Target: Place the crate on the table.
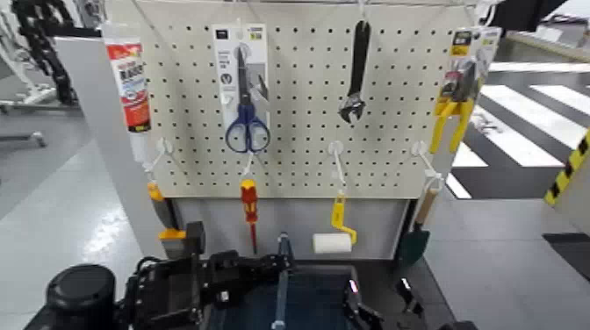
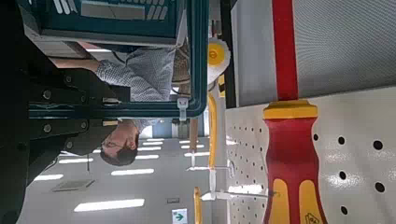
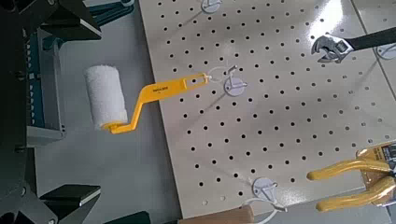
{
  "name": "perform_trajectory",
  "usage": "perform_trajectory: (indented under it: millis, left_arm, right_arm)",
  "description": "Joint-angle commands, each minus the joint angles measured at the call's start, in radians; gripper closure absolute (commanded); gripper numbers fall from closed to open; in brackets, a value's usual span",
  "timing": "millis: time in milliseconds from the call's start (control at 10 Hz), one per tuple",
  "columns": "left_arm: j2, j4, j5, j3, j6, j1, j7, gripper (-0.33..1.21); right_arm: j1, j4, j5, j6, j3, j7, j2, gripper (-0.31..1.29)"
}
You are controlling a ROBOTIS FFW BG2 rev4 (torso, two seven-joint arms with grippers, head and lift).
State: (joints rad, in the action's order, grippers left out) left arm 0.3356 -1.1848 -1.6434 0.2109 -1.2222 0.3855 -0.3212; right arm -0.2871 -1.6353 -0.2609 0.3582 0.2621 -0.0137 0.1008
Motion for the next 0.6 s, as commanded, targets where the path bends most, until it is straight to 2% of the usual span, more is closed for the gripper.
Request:
perform_trajectory:
  millis: [100,500,600]
  left_arm:
    - [-0.004,0.030,0.016,0.024,0.018,0.018,-0.022,1.18]
    - [-0.007,0.037,0.022,0.019,0.035,0.013,-0.029,1.18]
    - [-0.009,0.037,0.022,0.018,0.043,0.010,-0.033,1.13]
  right_arm:
    - [0.000,0.000,-0.001,0.001,0.002,0.000,0.002,0.14]
    - [0.000,0.000,-0.005,0.002,0.000,0.000,0.002,0.14]
    - [-0.001,0.000,-0.006,0.002,0.000,0.000,0.002,0.14]
